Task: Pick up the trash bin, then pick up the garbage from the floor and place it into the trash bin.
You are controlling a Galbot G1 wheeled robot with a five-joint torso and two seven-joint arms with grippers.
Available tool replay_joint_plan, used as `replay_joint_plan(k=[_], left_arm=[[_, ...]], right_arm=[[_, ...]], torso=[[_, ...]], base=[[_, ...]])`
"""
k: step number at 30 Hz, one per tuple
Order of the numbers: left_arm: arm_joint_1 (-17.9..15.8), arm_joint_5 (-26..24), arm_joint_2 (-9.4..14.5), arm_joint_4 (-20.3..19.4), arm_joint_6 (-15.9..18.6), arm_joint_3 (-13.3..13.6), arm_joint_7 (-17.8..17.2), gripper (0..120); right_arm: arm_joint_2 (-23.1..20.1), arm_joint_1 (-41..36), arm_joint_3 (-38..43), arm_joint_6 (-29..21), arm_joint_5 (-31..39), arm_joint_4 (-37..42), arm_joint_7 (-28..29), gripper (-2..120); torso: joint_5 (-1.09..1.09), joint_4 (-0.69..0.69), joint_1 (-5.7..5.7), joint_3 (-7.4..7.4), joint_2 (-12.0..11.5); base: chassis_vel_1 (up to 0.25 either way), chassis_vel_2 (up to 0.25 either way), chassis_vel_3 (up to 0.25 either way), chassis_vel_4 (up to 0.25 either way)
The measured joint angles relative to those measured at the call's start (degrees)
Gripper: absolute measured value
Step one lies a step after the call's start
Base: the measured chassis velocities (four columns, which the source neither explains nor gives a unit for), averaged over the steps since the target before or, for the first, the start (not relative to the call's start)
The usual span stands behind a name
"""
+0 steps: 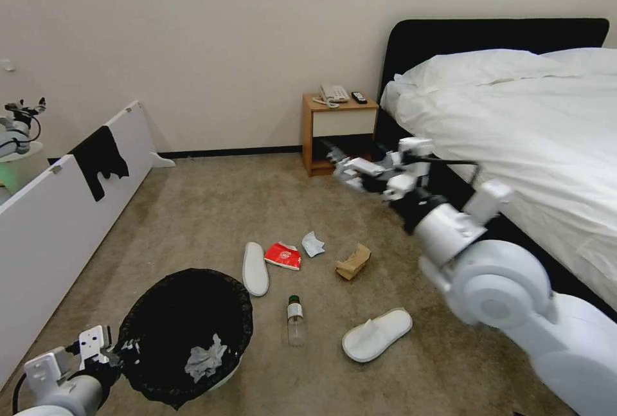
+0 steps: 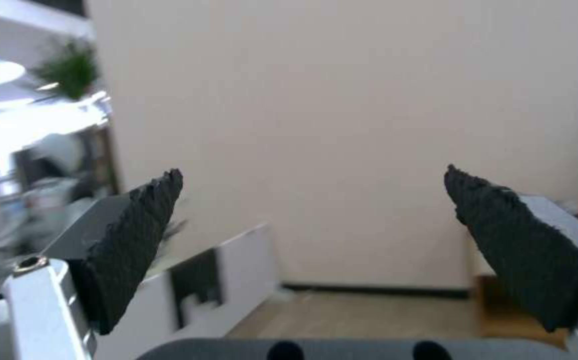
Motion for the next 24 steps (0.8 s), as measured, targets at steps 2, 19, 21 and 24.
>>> replay_joint_plan(k=[2,19,21,24], left_arm=[[0.3,0.1,-0.6,-0.4,0.0,-0.5,0.0,1],[0.7,3.0,-4.4,-1.1,0.0,-2.8,-0.2,1],[0.5,3.2,-4.7,-0.9,0.0,-2.9,-0.1,1],[0.3,3.3,-4.9,-0.7,0.0,-3.1,-0.1,1]], right_arm=[[-1.4,-5.5,3.8,4.6,-3.9,-1.1,-0.7,100],[7.0,-30.7,26.3,15.7,-26.4,-7.0,-6.6,100],[8.5,-32.7,28.0,16.5,-28.9,-7.5,-7.0,100],[10.9,-36.3,29.9,17.9,-32.3,-8.0,-7.2,100]], torso=[[0.01,-0.01,0.00,0.00,0.0],[0.00,0.01,0.00,0.00,0.0],[-0.01,0.02,0.00,0.00,0.0],[0.00,0.01,0.00,0.00,0.0]], base=[[0.000,0.000,0.000,0.000],[0.000,0.000,0.000,0.000],[0.000,0.000,0.000,0.000],[0.000,0.000,0.000,0.000]])
